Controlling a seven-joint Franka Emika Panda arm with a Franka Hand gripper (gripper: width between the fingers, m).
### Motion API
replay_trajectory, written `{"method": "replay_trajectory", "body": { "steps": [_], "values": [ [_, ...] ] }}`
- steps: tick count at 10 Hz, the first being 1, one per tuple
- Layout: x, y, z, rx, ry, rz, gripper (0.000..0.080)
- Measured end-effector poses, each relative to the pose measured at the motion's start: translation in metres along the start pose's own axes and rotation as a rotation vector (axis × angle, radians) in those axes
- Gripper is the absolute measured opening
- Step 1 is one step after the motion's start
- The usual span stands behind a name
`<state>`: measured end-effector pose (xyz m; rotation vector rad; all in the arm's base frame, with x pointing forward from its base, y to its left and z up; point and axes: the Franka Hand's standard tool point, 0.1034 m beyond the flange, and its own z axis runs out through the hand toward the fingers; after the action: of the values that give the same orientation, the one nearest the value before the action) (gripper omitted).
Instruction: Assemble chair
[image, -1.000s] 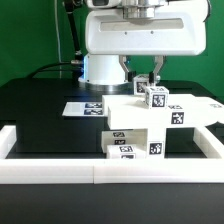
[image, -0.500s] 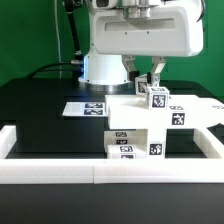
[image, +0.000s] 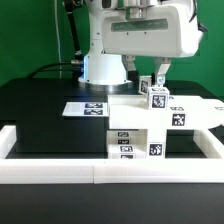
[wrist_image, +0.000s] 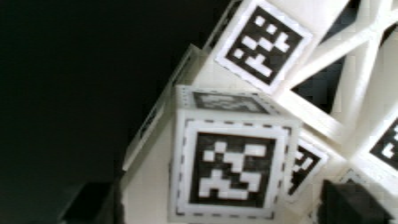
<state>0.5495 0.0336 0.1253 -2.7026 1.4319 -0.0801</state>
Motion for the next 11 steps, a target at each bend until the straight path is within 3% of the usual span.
{"method": "replay_trajectory", "body": {
  "steps": [1,3,7,11],
  "values": [
    [-0.0013,-0.0007,0.0001,0.000,-0.001,-0.050,0.0619],
    [-0.0047,-0.0037,0.0000,0.003,0.002,-0.140,0.0644],
    [-0.0076,-0.0060,0.0006,0.004,0.006,-0.610,0.0649],
    [-0.0105,-0.0068,0.0014,-0.004,0.007,-0.906,0.0649]
  ]
}}
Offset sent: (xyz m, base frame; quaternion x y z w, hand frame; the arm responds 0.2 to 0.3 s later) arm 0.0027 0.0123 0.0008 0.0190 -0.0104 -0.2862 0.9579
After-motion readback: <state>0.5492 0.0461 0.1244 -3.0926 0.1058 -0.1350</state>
